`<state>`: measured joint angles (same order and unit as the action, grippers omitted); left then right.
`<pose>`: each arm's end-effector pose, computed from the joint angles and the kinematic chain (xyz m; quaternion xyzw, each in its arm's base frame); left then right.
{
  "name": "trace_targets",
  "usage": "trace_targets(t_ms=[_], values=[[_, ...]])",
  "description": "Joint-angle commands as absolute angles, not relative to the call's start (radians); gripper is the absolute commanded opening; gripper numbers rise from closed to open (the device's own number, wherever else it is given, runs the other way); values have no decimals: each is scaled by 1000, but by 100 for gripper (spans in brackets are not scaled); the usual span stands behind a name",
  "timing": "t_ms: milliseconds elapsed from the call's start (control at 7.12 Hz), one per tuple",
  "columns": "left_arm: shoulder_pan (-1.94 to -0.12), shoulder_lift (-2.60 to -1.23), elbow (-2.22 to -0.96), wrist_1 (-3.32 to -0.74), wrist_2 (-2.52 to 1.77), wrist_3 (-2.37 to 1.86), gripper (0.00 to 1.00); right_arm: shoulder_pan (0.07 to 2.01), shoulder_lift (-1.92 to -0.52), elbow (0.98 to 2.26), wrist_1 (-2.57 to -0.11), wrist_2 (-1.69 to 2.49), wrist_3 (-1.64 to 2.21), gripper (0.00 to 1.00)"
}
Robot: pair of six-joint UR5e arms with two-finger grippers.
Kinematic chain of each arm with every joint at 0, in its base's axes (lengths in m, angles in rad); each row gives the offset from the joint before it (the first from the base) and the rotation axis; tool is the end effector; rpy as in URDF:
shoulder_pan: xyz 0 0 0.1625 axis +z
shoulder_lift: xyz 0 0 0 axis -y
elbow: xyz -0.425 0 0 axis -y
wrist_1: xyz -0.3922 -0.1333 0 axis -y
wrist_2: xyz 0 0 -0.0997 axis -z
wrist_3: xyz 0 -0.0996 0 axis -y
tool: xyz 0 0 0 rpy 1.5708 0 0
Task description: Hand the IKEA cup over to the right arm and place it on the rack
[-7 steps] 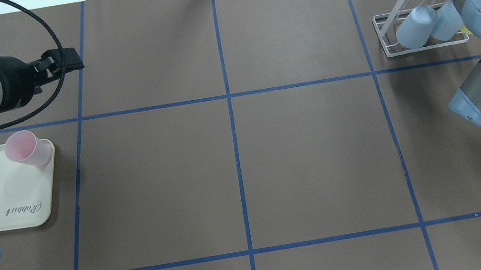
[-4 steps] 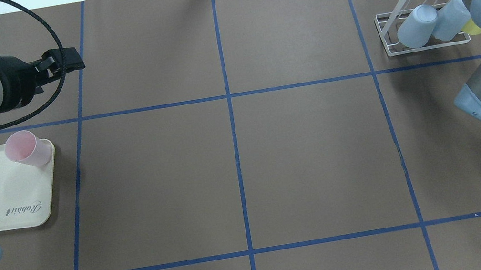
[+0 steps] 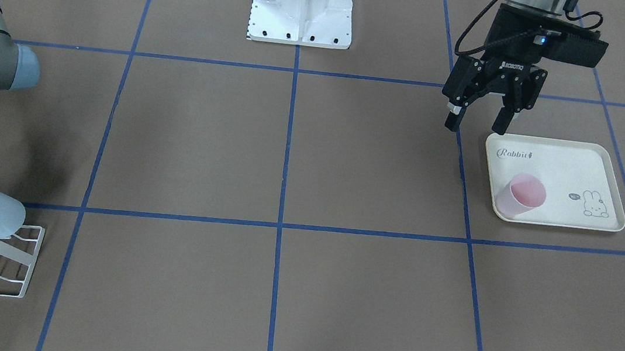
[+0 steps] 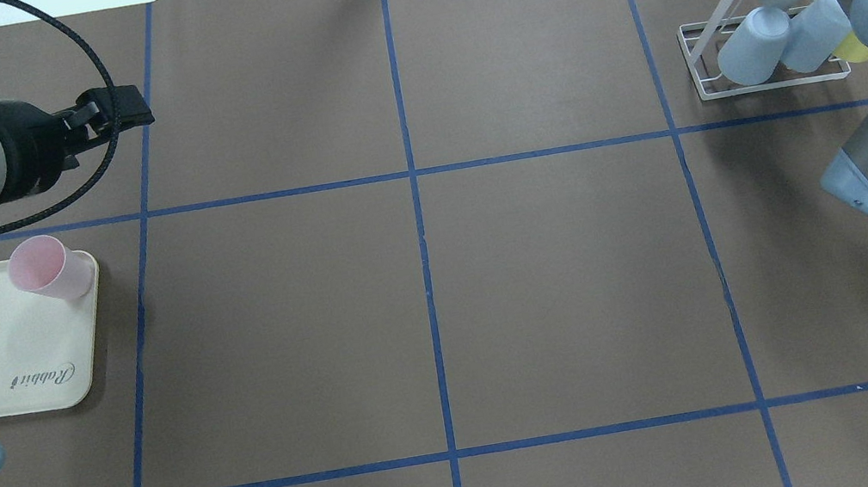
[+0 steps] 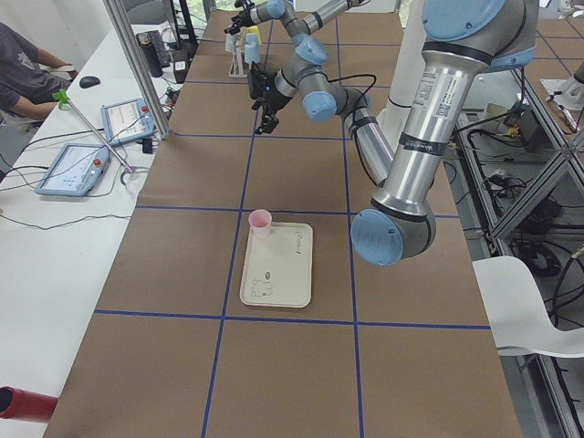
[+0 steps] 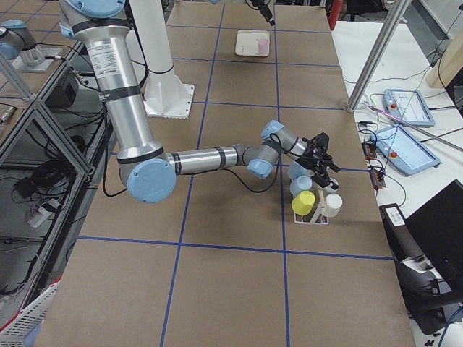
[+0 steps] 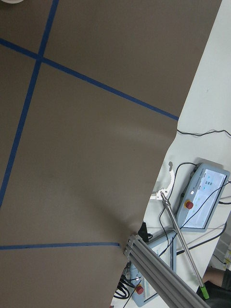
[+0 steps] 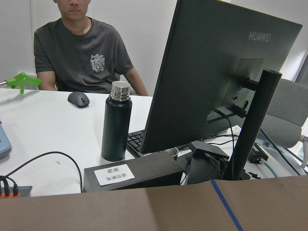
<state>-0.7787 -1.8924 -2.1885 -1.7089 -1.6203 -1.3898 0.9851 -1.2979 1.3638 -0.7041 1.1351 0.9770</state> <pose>0.2663 -0.4431 0.2085 0.2179 0.4648 -0.2405 0.8238 -0.2065 -0.6284 0.5197 0.4476 -0.1721 0.2649 0.8366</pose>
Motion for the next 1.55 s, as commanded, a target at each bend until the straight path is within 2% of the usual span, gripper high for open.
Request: trace_targets(t_ms=[0,422,984,1405], values=[[-778,-1893,-2189,-1709,-1621,-1390,100,986,-1298,1365,-703,1137,977,100],[-790,-1891,-2186,-1707,-1673,-1376,100,1037,-1289,1422,-703,1244,982,100],[-889,-1887,-2180,-1625,-1755,-1219,100,1086,-1281,1570,-713,1432,1052,100],[-908,-1881,-2180,-1470,-1756,-1054,100,1010,-1251,1817,-953,1497,1301,100]])
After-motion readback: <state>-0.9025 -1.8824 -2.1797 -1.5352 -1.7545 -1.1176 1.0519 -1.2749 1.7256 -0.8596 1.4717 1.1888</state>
